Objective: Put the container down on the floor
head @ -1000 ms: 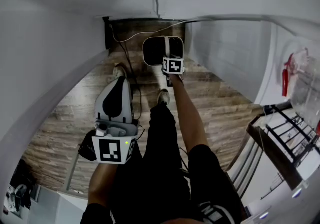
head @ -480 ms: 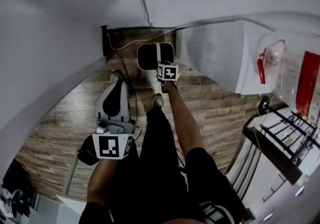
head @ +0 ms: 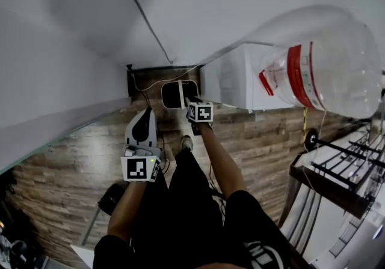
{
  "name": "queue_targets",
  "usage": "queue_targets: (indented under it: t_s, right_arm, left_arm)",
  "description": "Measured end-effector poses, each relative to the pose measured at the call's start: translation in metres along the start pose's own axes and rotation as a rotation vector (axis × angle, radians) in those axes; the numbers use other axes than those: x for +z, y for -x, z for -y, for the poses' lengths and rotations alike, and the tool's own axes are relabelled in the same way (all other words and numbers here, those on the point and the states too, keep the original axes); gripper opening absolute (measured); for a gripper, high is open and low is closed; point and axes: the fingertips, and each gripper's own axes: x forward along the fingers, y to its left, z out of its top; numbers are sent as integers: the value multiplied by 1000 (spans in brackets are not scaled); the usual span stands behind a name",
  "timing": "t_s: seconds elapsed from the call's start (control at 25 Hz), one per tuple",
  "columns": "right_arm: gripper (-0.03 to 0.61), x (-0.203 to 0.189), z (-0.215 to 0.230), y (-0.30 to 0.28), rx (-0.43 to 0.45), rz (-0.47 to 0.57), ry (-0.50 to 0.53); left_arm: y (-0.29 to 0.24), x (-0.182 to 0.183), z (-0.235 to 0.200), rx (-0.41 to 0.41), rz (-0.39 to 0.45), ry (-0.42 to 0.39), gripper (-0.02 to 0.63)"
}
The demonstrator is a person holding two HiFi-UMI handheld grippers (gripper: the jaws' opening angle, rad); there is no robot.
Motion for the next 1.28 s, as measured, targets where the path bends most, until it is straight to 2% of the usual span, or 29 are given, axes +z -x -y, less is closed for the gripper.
queue_targets:
  t_s: [0.2,0.36,0.64,0.76,0.84,1.16,1.28]
  right_arm:
    - [123,35,-16,90,47,105,23]
    - [99,56,-36,160,93,190,61]
    - [90,89,-71,282,159,433,160]
    - [50,92,-83,330,179,517,164]
    - [46,91,-93,359,179,567,159]
    - [41,80,-131,433,148,716,126]
    - [38,71,-143,447,139,728,140]
  left_arm:
    - [28,16,27,3,-10,-19,29]
    - [58,36,49,32,16,-44,28]
    - [95,62,91,64,78,-65,29]
    - [107,66,105,57,84,-43,28]
    - [115,71,110,47,85,-33,29]
    - [138,111,92,28,113,-100,29]
    - [139,123,94,2,114,-110,29]
